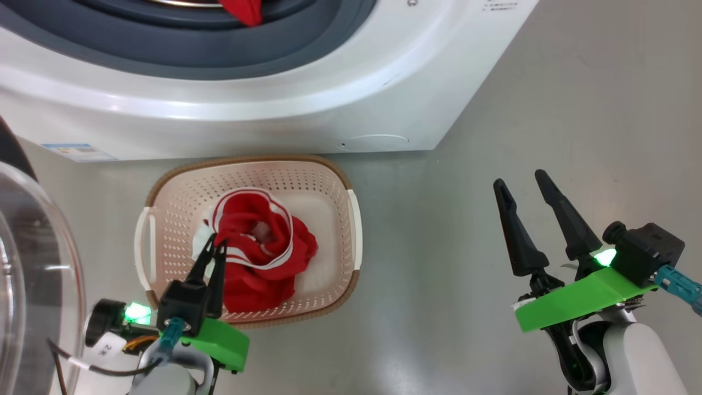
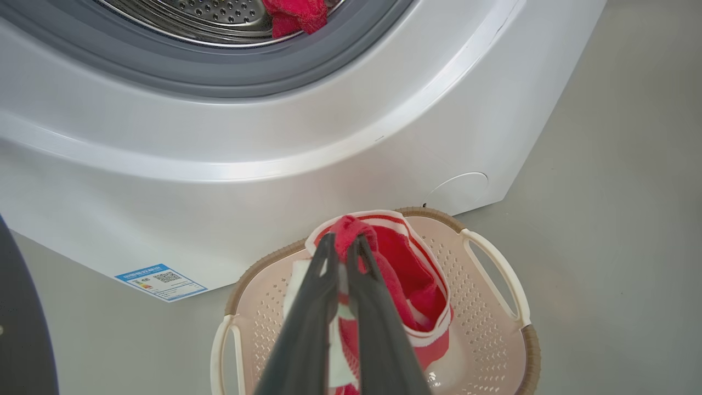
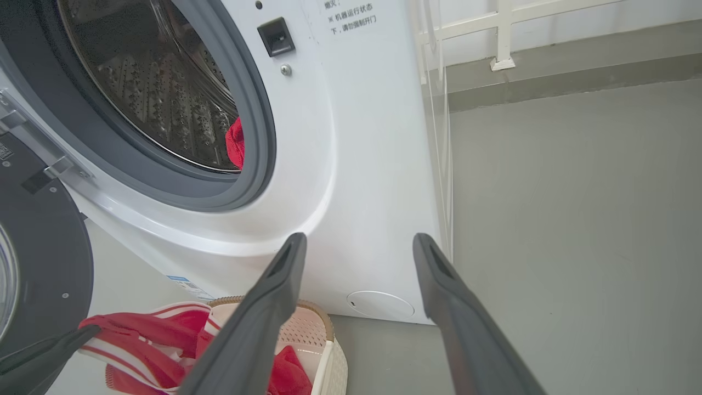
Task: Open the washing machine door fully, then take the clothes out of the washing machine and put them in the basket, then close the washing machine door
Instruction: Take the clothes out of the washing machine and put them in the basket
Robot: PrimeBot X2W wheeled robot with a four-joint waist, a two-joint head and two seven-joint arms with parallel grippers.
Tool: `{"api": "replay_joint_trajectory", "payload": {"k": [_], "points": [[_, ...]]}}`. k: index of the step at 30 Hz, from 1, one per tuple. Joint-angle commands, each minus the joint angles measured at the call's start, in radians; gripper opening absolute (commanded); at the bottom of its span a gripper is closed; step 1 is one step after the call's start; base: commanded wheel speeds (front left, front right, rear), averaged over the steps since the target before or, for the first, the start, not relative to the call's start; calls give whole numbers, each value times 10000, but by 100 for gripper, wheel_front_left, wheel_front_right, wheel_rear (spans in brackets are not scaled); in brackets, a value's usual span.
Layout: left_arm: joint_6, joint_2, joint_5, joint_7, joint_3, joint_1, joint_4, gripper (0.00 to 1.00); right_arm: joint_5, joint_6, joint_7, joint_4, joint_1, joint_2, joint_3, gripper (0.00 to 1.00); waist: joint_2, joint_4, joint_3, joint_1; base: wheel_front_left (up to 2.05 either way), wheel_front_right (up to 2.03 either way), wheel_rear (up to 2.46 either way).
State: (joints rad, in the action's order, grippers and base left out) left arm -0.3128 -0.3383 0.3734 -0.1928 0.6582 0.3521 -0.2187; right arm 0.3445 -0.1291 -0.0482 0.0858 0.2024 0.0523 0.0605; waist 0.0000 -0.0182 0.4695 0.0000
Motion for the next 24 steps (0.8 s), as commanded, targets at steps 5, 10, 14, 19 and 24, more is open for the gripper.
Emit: {"api": "replay_joint_trajectory", "payload": {"k": [5,10,14,19,24], "points": [[366,25,125,-294,-148,576,-1009,0,-70,-16,-33,239,133,-20,367,100,0,-207,213,0,0,0,0],[740,257,121,-431,-19,1060,-2244,0,-26,-16,-75,199,239,-20,491,100,0,-389,380,0,0,0,0],[982,472,120,-493,62,1495,-3163,0,22,-16,-120,170,323,-20,575,100,0,-548,558,0,0,0,0],[1290,714,186,-553,87,2037,-4339,0,63,-16,-178,148,442,-20,646,100,0,-761,830,0,0,0,0],[1587,903,258,-579,108,2585,-5572,0,94,-16,-238,134,563,-20,704,100,0,-948,1115,0,0,0,0]]}}
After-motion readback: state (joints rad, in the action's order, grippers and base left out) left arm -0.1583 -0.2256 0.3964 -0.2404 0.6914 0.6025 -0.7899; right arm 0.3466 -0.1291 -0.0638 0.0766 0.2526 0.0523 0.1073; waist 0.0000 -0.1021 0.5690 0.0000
